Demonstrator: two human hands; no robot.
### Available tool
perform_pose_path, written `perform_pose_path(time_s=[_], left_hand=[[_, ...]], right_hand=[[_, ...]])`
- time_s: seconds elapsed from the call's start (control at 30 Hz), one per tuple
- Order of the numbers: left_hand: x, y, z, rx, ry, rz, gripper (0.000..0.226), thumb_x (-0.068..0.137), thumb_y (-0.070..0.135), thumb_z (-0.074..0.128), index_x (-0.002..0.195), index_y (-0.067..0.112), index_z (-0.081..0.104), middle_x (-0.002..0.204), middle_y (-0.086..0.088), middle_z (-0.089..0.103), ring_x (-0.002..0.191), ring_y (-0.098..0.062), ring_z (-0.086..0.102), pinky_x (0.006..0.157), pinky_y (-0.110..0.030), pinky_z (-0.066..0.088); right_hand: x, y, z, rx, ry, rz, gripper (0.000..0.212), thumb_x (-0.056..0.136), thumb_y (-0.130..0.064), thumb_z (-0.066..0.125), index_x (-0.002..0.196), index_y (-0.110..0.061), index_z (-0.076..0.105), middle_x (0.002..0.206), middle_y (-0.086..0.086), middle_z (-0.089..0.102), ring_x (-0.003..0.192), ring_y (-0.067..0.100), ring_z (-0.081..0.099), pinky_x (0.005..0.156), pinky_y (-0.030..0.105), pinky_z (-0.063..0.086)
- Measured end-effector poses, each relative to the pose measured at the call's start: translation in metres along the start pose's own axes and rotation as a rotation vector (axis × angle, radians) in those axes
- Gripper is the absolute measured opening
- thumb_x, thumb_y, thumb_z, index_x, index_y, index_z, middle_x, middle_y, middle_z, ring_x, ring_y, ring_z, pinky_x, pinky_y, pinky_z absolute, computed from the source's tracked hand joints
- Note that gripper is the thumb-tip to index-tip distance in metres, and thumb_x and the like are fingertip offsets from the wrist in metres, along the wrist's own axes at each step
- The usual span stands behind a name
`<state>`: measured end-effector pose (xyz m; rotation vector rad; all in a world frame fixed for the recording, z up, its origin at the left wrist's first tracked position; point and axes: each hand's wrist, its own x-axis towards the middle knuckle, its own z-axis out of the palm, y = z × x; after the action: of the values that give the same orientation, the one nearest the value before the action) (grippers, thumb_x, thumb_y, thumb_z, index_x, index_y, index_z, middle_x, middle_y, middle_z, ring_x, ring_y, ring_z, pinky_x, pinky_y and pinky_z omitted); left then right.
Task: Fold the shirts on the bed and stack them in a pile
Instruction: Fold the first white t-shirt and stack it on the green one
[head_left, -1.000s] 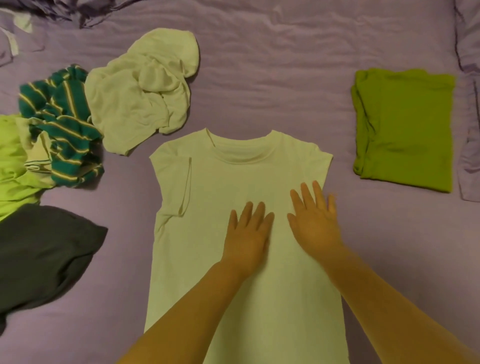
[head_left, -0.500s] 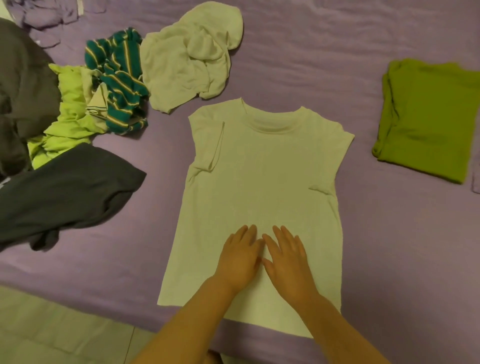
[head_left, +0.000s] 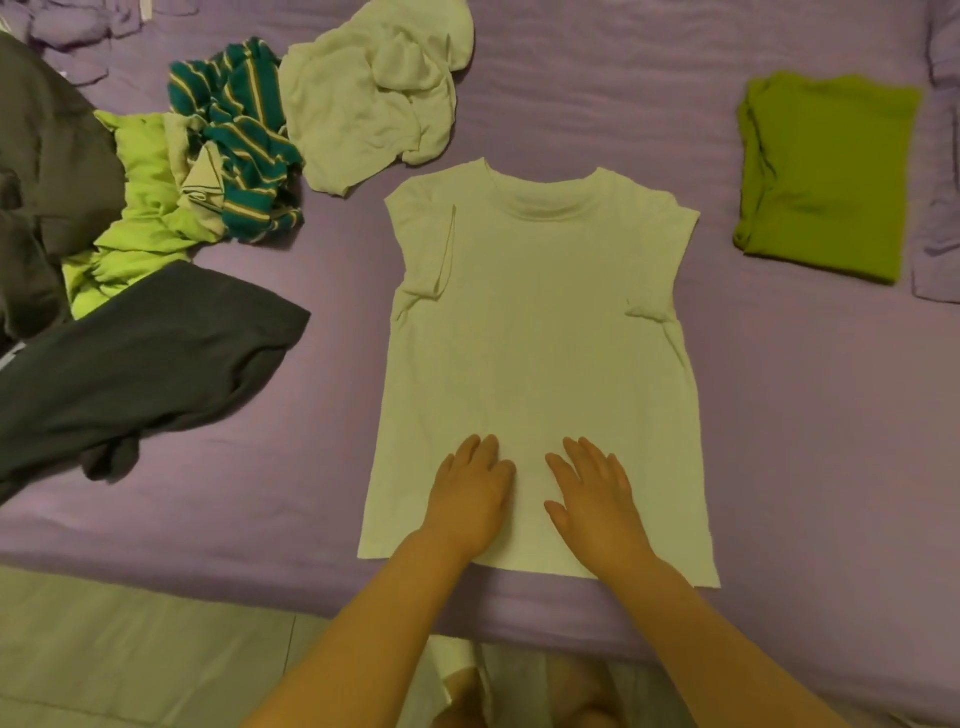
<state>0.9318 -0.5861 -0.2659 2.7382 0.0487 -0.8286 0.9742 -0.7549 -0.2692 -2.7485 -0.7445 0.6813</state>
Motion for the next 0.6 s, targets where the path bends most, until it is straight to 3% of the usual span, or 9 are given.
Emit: perform_pose_path(time_s=[0.07, 0.2, 0.3, 0.4, 0.5, 0.6], left_hand=[[-0.014, -0.007, 0.005, 0.016, -0.019, 0.041, 0.043, 0.098, 0.031, 0.042, 0.139, 0.018, 0.04, 0.158, -0.009, 0.012, 0.145, -0.031, 0.008, 0.116, -0.042, 0.017], [-0.047, -0.015, 0.015, 0.01, -0.077, 0.068, 0.053, 0.092, 0.046, 0.051, 0.137, 0.022, 0.043, 0.158, -0.006, 0.009, 0.145, -0.029, 0.004, 0.116, -0.043, 0.013], [-0.062, -0.021, 0.027, 0.013, -0.083, 0.058, 0.061, 0.091, 0.05, 0.05, 0.145, 0.028, 0.03, 0.159, -0.004, 0.0, 0.146, -0.028, -0.004, 0.118, -0.046, 0.004], [-0.062, -0.025, 0.04, 0.011, -0.014, 0.05, 0.061, 0.09, 0.048, 0.052, 0.144, 0.032, 0.029, 0.159, -0.002, 0.002, 0.146, -0.027, -0.003, 0.118, -0.046, 0.001], [-0.052, -0.029, 0.053, -0.002, 0.111, 0.066, 0.058, 0.083, 0.045, 0.064, 0.135, 0.031, 0.043, 0.155, -0.006, 0.02, 0.143, -0.031, 0.013, 0.116, -0.047, 0.006], [-0.044, -0.033, 0.062, -0.026, 0.217, 0.065, 0.05, 0.065, 0.04, 0.08, 0.111, 0.028, 0.062, 0.134, -0.01, 0.049, 0.123, -0.033, 0.043, 0.107, -0.052, 0.029]], right_hand=[[-0.019, -0.004, 0.012, 0.051, 0.038, 0.029, 0.056, 0.094, -0.028, 0.053, 0.145, -0.014, 0.033, 0.155, 0.012, 0.02, 0.145, 0.03, 0.013, 0.116, 0.043, 0.005], [-0.055, -0.014, 0.032, 0.018, -0.109, 0.081, 0.058, 0.088, -0.034, 0.062, 0.14, -0.018, 0.042, 0.154, 0.01, 0.023, 0.144, 0.03, 0.017, 0.115, 0.044, 0.015], [-0.07, -0.017, 0.047, -0.009, -0.105, 0.096, 0.065, 0.055, -0.034, 0.09, 0.113, -0.017, 0.067, 0.13, 0.016, 0.057, 0.119, 0.039, 0.054, 0.091, 0.051, 0.047], [-0.074, -0.016, 0.055, -0.032, -0.026, 0.104, 0.067, 0.046, -0.031, 0.093, 0.107, -0.018, 0.069, 0.122, 0.015, 0.062, 0.111, 0.039, 0.06, 0.083, 0.05, 0.051], [-0.071, -0.014, 0.057, -0.028, 0.028, 0.117, 0.058, 0.053, -0.03, 0.091, 0.106, -0.021, 0.068, 0.12, 0.013, 0.062, 0.108, 0.037, 0.06, 0.084, 0.047, 0.05], [-0.063, -0.007, 0.056, 0.013, 0.085, 0.101, 0.042, 0.063, -0.03, 0.085, 0.101, -0.025, 0.069, 0.114, 0.01, 0.062, 0.105, 0.033, 0.058, 0.082, 0.044, 0.048]])
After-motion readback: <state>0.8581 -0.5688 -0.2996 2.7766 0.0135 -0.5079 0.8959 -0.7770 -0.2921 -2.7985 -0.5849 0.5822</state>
